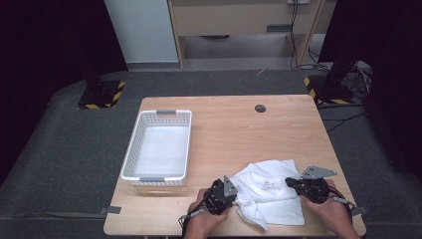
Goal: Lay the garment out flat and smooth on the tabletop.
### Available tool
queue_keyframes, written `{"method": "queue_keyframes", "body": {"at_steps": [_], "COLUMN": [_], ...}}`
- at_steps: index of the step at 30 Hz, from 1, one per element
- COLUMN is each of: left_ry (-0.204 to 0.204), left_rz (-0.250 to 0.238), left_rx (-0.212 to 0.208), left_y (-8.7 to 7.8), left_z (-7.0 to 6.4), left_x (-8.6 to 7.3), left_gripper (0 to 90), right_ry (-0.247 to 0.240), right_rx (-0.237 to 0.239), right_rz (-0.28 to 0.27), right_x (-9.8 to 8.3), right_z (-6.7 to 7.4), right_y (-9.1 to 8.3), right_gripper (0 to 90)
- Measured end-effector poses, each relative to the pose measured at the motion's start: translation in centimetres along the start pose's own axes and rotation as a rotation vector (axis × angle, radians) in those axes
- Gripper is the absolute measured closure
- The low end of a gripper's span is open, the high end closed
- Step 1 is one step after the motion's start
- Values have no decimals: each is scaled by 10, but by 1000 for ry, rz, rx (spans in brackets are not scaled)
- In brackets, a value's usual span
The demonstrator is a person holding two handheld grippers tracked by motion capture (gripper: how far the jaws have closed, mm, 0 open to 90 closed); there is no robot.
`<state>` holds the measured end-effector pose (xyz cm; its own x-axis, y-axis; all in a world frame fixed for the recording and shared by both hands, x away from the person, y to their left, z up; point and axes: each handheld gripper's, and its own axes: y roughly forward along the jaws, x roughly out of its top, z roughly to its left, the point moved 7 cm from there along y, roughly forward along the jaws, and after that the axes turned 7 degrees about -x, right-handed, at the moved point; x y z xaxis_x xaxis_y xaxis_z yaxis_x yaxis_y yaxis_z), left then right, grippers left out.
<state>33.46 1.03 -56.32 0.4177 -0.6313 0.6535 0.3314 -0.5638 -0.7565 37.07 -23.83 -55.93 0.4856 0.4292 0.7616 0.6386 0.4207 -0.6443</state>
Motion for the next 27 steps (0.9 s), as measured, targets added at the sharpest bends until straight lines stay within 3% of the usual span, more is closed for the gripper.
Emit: {"method": "queue_keyframes", "body": {"at_steps": [4,7,9,12,15,20,22,27], "left_ry": [2,5,9,-24,-67,-175,-198,-178], "left_rz": [15,32,40,15,-36,-116,-130,-108], "left_rx": [-22,-50,-64,-80,-96,-164,-189,-182], "left_y": [-3,-2,-1,-3,-11,-15,-13,-4], "left_z": [0,-1,-1,2,7,19,20,21], "left_x": [-2,-5,-7,-5,1,12,17,29], "left_gripper": [819,817,785,626,471,398,398,378], "right_ry": [-1,28,48,36,34,34,42,38], "right_rx": [-28,-58,-63,-45,-43,-47,-46,-39], "right_rz": [-23,-65,-63,-21,-22,-18,-12,13], "right_x": [4,9,8,2,2,-3,-7,-14], "right_z": [-4,-13,-16,-12,-11,-17,-19,-21], "right_y": [-4,-10,-9,-4,-4,-8,-8,-6], "right_gripper": [870,873,872,870,862,646,582,530]}}
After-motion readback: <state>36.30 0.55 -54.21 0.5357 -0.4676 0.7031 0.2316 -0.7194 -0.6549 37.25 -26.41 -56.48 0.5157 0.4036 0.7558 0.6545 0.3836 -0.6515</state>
